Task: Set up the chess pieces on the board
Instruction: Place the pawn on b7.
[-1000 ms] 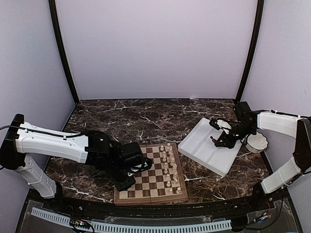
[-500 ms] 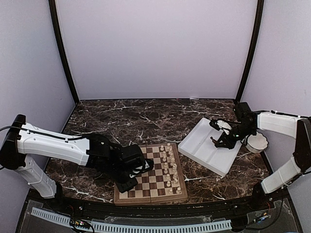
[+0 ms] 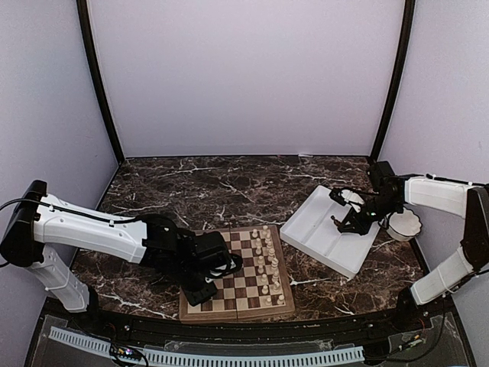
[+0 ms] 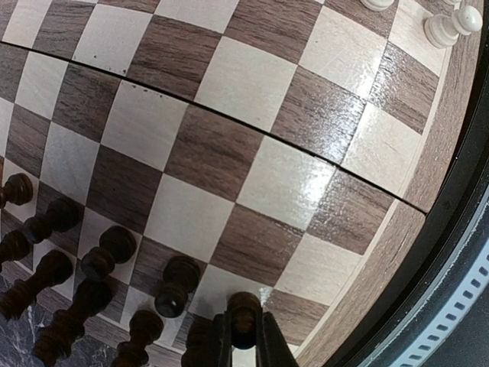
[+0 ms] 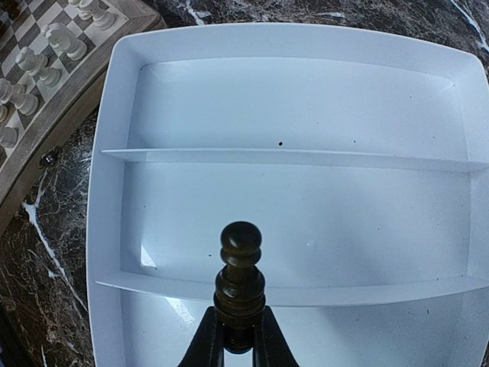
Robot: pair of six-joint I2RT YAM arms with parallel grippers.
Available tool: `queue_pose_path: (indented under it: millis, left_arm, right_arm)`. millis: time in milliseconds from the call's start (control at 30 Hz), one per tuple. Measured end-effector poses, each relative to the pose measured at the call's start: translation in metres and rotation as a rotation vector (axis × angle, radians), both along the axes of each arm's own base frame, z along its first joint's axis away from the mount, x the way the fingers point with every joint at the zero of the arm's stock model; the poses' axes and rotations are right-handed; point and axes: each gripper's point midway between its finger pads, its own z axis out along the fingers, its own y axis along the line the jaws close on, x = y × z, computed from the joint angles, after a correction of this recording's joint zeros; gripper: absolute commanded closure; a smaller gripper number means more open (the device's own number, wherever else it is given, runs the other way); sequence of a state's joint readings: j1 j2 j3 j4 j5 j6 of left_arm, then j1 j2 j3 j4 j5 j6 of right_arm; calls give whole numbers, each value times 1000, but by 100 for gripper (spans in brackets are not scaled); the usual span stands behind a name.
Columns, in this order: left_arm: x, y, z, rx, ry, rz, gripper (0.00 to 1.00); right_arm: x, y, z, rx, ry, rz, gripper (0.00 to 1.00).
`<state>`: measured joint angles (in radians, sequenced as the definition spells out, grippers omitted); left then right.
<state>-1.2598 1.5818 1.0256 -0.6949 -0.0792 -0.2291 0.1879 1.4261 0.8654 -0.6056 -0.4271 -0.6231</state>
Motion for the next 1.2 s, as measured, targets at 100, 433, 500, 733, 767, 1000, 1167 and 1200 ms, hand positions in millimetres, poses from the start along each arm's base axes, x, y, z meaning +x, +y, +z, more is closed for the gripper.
queue_pose_path:
  millis: [100, 433, 500, 733, 767, 1000, 1167, 1200]
  left_arm:
    - [0, 0, 0, -1, 0, 1, 89]
    - [2, -2, 0, -10, -11, 6, 89]
    - [2, -2, 0, -12, -12, 6, 87]
    - [2, -2, -2, -10, -11, 13, 74]
    - [2, -1, -2, -8, -10, 13, 71]
    - [0, 5, -2, 21, 1, 16, 65]
    - [5, -6, 28, -12, -19, 10, 58]
    - [7, -11, 38, -36, -33, 3, 53]
  right_arm:
    - [0, 0, 0, 0, 0, 0, 94]
    - [0, 0, 0, 2, 1, 1, 94]
    - [0, 0, 0, 3, 1, 2, 94]
    - [0, 1, 0, 3, 1, 2, 94]
    - [0, 1, 0, 3, 1, 2, 94]
    - [-2, 3, 1, 15, 3, 11, 93]
    - [-9, 6, 4, 33, 32, 36, 93]
    - [-10, 6, 7, 35, 35, 42, 93]
